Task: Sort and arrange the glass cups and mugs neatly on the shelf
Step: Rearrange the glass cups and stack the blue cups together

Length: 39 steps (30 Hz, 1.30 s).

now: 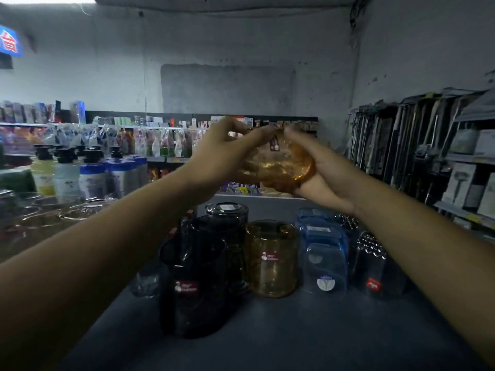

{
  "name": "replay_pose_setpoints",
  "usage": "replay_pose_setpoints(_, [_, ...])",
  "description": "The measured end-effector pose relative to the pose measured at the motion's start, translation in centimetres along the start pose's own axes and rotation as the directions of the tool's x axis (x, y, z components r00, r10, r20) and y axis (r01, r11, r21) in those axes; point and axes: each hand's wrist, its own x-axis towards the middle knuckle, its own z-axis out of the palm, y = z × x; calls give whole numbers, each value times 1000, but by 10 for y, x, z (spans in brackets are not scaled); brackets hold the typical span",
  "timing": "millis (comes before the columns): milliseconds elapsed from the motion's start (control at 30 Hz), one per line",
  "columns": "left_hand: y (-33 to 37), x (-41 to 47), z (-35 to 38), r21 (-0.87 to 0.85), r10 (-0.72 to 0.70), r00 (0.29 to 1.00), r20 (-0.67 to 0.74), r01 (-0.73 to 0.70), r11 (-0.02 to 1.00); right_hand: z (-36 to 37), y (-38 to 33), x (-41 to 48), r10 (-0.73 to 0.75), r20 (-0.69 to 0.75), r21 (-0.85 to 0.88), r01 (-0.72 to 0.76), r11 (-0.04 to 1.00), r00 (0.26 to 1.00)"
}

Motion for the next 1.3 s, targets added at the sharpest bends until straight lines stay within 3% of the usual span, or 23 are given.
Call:
replay_pose_setpoints(67, [-6, -4, -2, 9, -17, 998, 62, 16, 1000, 4, -1, 0, -52, -50, -113, 46, 993, 997])
replay_pose_setpoints(133, [-13, -7, -7, 218, -57, 992, 109, 32, 975, 1, -4, 0, -93, -151, -338, 37, 941, 984])
replay_pose_setpoints(200, [-24, -8, -14, 550, -104, 987, 119, 21, 835, -1, -7, 0, -128, -226, -601, -35, 798, 966])
replay_pose_setpoints(267, [-35, -8, -17, 776, -146, 979, 141, -18, 630, -1, -10, 2, -149, -255, -742, -94, 663, 955])
replay_pose_setpoints(333, [-40, -9, -19, 875, -213, 960, 180, -57, 480, 4, -12, 4, -134, -244, -813, -128, 567, 960])
replay_pose_setpoints(467, [-37, -14, -16, 911, -286, 925, 250, -124, 393, 14, -9, 13, -86, -183, -931, -144, 336, 979])
replay_pose_setpoints(867, [-40, -16, -15, 920, -296, 919, 258, -140, 366, 11, 27, 40, 174, -142, -978, -165, 126, 974])
replay_pose_setpoints(1100, [-42, -17, -16, 922, -277, 928, 250, -141, 360, 12, 27, 62, 384, -198, -975, -222, 18, 902])
replay_pose_setpoints(1300, [-40, -19, -16, 919, -284, 922, 264, -151, 363, 14, 28, 67, 455, -207, -978, -196, -71, 866])
